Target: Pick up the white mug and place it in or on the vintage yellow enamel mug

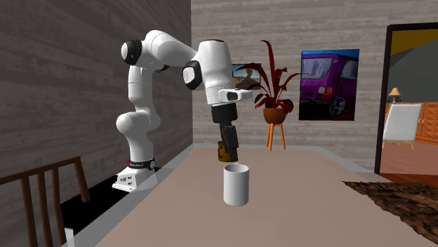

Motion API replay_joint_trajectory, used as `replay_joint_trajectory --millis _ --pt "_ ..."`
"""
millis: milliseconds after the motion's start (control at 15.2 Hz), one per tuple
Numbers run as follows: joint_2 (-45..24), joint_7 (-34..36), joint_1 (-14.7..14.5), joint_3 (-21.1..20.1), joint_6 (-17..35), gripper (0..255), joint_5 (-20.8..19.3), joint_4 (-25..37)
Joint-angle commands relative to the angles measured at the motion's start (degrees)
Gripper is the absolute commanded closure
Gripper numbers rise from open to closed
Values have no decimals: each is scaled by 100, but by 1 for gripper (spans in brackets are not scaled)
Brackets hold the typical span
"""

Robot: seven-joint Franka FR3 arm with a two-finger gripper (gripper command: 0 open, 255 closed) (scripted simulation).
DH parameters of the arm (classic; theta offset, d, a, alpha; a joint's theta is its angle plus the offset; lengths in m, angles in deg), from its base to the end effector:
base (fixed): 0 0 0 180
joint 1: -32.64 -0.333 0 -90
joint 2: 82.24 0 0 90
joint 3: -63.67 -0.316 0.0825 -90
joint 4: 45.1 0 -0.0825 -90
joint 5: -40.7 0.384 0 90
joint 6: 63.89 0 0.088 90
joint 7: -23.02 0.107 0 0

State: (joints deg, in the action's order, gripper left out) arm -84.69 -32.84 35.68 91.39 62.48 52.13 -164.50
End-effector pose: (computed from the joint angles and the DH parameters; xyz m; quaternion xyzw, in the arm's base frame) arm 0.4871 -0.2799 0.4161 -0.9831 -0.1625 -0.0806 0.0239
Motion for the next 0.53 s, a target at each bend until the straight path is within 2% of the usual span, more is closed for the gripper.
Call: replay_joint_trajectory --millis 0,132,462 --pt "-553 -415 96 42 47 0 375 371" --pt "-935 -688 225 21 32 0 619 669" --pt "-1169 -808 253 -56 329 0 807 567"
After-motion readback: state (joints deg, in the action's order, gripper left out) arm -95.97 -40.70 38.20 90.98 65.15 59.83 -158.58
